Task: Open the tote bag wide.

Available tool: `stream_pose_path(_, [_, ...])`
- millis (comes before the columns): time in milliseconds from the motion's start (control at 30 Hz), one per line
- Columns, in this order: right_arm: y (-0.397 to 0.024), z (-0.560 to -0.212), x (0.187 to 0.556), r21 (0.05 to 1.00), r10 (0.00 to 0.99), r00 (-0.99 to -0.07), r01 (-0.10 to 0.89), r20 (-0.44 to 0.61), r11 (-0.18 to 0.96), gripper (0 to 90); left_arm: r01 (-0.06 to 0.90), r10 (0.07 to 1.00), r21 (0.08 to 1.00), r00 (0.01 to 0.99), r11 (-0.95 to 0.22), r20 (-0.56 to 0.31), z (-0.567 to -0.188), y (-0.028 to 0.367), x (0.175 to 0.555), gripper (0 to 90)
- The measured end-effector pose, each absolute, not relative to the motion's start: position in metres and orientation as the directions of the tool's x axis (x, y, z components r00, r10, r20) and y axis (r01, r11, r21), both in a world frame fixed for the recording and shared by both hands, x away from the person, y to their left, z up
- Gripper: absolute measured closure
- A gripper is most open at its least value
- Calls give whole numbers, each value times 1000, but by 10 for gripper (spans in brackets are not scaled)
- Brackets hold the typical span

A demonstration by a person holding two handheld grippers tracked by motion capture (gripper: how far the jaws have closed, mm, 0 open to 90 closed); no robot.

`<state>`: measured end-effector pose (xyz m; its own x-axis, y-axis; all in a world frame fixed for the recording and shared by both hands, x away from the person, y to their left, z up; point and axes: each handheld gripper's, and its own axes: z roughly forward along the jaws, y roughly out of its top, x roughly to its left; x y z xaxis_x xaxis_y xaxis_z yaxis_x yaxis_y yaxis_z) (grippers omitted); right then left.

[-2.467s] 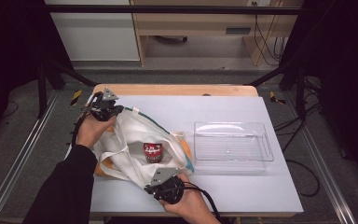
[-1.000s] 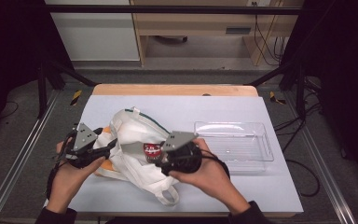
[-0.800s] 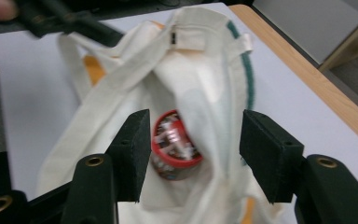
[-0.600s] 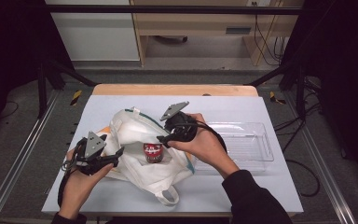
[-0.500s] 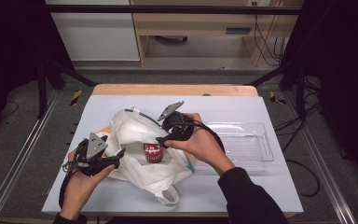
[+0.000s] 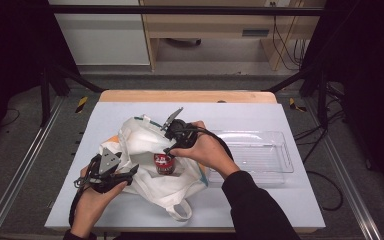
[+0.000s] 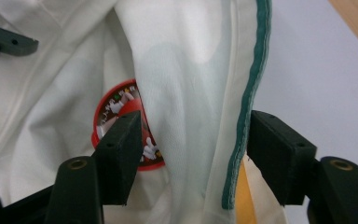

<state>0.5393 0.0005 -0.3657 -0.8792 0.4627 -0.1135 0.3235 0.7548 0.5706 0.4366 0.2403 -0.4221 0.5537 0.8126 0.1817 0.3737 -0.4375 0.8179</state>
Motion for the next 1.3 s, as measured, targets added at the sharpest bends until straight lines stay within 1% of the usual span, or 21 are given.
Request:
stream_pose_path(33, [1,-368,540,551,457,-882,326,-115,768,388,377,812,817,556,-436,177,-423,240,435,331])
stream_pose_path(67, [1,-368,540,551,457,-882,326,-115,768,388,377,812,817,556,-436,177,-423,240,435,353])
stream_pose_path(100, [2,-371,541,538,460,-880,332,-119,775,423,384,812,820,562,-424,157,-424,240,435,378])
stream_pose_path(133, [3,-372,541,528,463,-878,339,-118,779,425,393,812,820,566,-416,141,-425,241,435,396])
stream_pose_path(200, [4,-374,541,515,459,-880,339,-123,787,477,396,811,820,569,-414,134,-425,241,435,445])
stream_pose_path(267, [4,-374,541,512,453,-882,332,-129,792,483,396,807,818,576,-418,133,-426,241,435,512])
stream_pose_path(300, [4,-373,540,514,438,-891,320,-123,796,614,391,806,818,574,-422,141,-427,240,435,553])
stream_pose_path(333, [4,-373,540,514,438,-891,320,-123,796,614,391,806,818,574,-422,141,-427,240,435,570])
stream_pose_path(367, [4,-373,539,515,427,-897,315,-113,797,662,401,806,815,577,-418,130,-427,240,435,602])
stream_pose_path(433, [4,-374,539,510,420,-900,309,-117,803,683,405,810,818,574,-409,120,-428,240,435,642])
stream_pose_path(467, [4,-374,539,510,420,-900,309,-117,803,683,405,810,818,574,-409,120,-428,240,435,680])
stream_pose_path(500, [4,-374,539,507,417,-901,306,-118,806,714,398,808,817,573,-417,134,-427,240,435,680])
stream_pose_path(533, [5,-373,539,508,410,-904,299,-119,808,768,394,809,820,572,-415,135,-427,241,434,723])
stream_pose_path(600, [5,-374,539,506,406,-906,295,-122,811,785,394,809,821,572,-413,132,-426,241,434,753])
stream_pose_path(633, [4,-374,540,508,409,-904,295,-126,809,828,392,807,819,574,-419,137,-426,242,434,763])
stream_pose_path(767, [-1,-372,546,529,433,-893,308,-127,791,852,395,812,830,573,-395,114,-424,243,428,785])
stream_pose_path(800, [-2,-370,548,536,443,-888,318,-119,782,854,381,810,828,570,-411,139,-423,245,427,790])
stream_pose_path(867, [-5,-368,551,552,463,-878,328,-122,767,857,377,812,831,567,-408,141,-423,246,426,802])
stream_pose_path(1033, [-12,-362,560,579,503,-856,352,-118,736,859,378,816,843,566,-381,115,-424,258,416,827])
stream_pose_path(1233, [-16,-349,565,614,546,-829,371,-118,696,860,340,812,852,563,-399,156,-420,260,407,831])
stream_pose_path(1300, [-19,-346,567,631,563,-819,378,-113,677,861,336,810,853,565,-399,156,-421,261,404,831])
